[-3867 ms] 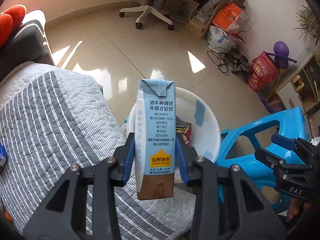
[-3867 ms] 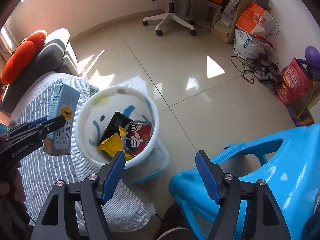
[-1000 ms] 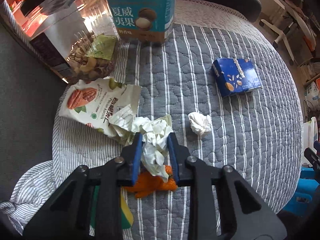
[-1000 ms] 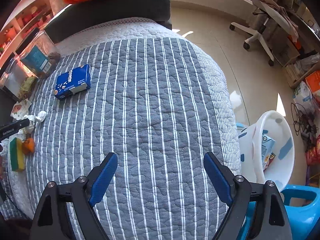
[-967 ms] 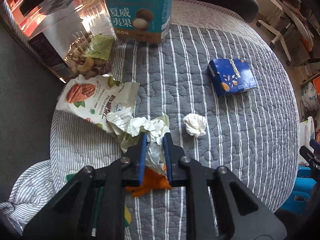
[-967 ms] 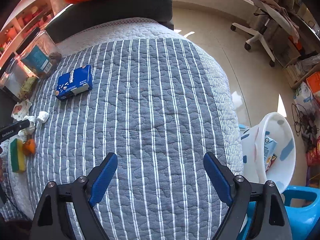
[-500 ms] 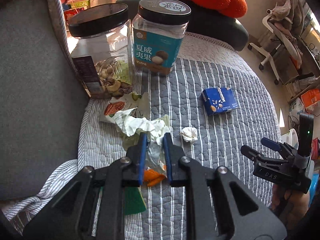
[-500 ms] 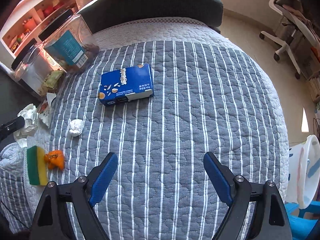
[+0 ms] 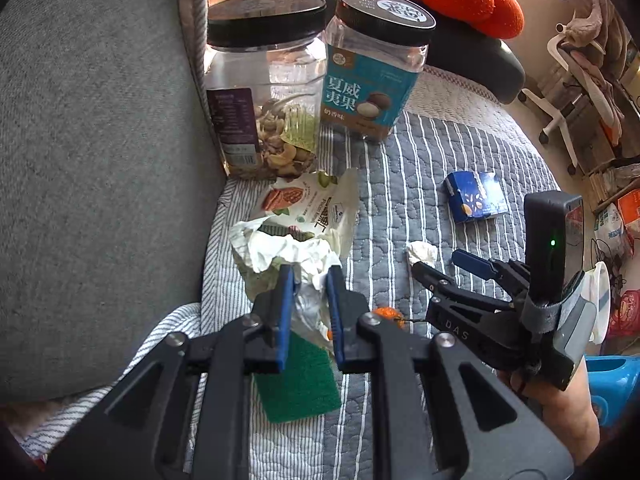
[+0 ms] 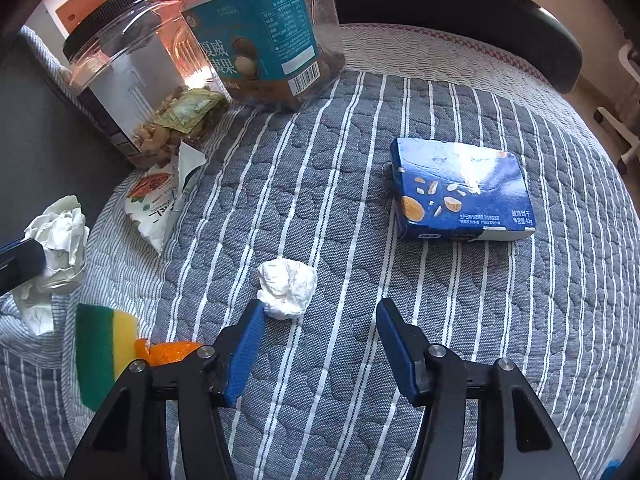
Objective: Collect trash
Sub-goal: 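Grasp the small white tissue ball with the right gripper while the left holds tissue, then carry both tissues over the white bucket and open both grippers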
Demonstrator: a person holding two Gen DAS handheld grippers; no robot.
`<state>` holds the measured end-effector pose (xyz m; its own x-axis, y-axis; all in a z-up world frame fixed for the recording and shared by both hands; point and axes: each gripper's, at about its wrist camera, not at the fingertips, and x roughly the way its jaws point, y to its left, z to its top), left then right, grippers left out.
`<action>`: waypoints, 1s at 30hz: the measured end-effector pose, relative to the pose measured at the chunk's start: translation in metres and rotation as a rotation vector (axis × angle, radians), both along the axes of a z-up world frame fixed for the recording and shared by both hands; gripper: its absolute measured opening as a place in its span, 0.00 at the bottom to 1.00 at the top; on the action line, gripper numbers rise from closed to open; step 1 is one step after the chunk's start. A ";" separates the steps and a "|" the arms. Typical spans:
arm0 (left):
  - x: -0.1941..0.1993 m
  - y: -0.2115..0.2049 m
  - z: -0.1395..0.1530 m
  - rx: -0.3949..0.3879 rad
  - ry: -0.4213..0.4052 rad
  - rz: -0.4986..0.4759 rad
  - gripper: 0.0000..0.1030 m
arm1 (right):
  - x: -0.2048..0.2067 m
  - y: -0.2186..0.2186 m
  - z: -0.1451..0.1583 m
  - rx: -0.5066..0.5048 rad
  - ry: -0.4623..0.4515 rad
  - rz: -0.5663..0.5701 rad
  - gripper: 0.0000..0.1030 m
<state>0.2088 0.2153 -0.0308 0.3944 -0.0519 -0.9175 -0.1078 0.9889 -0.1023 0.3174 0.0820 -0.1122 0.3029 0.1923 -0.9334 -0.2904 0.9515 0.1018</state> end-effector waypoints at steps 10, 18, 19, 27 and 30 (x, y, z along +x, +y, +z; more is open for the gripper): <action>-0.004 -0.010 0.007 -0.001 -0.020 -0.016 0.18 | -0.003 0.013 0.009 0.008 -0.032 0.049 0.24; -0.008 -0.043 0.021 -0.014 -0.055 -0.075 0.18 | -0.024 -0.044 0.048 0.012 -0.061 0.008 0.24; -0.008 -0.049 0.024 -0.018 -0.060 -0.088 0.18 | -0.025 -0.054 0.053 0.008 -0.065 -0.002 0.24; -0.008 -0.116 0.033 -0.028 -0.090 -0.189 0.18 | -0.052 -0.142 0.086 -0.017 -0.085 -0.109 0.24; -0.008 -0.143 0.035 -0.030 -0.096 -0.227 0.18 | -0.064 -0.177 0.095 -0.024 -0.091 -0.162 0.24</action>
